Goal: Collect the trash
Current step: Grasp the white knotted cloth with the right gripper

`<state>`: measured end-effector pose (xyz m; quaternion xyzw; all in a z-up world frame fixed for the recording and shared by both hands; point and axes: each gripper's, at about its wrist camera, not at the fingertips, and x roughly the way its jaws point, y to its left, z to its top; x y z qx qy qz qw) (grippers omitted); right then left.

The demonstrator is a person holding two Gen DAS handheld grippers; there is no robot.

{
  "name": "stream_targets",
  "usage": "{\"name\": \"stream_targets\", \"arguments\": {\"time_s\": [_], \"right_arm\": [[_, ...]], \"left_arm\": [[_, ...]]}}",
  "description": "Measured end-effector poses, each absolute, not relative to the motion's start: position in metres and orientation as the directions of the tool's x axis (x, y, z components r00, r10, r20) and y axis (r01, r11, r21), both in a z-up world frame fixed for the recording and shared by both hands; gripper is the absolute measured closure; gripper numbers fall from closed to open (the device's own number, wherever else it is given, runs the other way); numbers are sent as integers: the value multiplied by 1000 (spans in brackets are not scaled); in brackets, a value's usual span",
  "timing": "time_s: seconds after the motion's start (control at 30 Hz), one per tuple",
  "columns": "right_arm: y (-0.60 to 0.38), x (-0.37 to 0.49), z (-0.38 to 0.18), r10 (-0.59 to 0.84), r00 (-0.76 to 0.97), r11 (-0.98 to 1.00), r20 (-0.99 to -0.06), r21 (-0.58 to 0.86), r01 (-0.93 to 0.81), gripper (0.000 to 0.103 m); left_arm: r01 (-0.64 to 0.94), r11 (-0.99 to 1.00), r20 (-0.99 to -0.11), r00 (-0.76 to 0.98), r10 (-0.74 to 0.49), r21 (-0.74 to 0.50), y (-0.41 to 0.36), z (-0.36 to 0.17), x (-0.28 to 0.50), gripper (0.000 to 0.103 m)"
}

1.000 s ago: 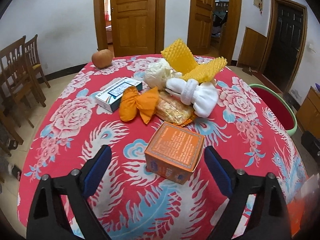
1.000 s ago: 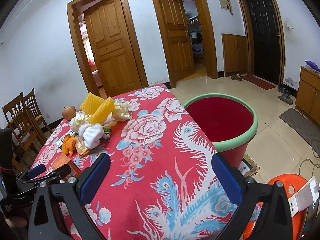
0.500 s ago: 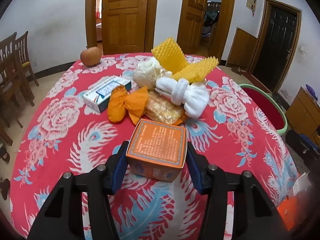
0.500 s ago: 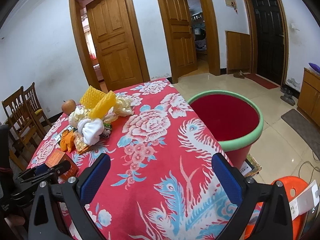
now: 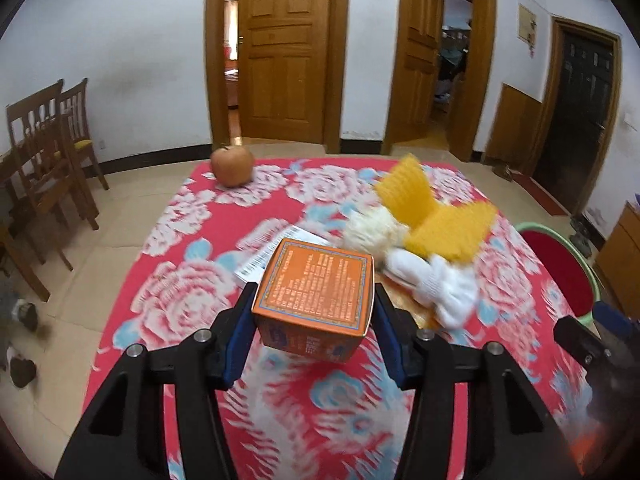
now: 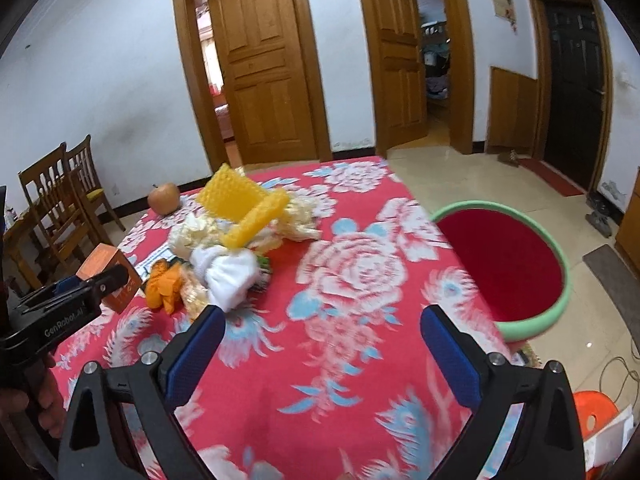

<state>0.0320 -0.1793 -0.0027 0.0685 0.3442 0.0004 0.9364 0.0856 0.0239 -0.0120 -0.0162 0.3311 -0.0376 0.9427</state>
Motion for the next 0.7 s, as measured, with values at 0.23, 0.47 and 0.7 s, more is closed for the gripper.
{"name": "stream_targets", "arguments": {"time_s": [0.23,0.47,0.7], "right_arm": [[-145,73,-17,69,725,991,-685,129,28,18],[-128,98,-39,84,658,990,-749,137,30,46],[-124,99,-44,166,633,981,-756,194,-25,93]], "left_arm": [[9,995,-635,769,-70,-99,46,-27,99,48],[69,988,-620,772,-141,-140,43,-30,96,48],[124,979,-627,754,-197,-159,33,-34,97,48]]}}
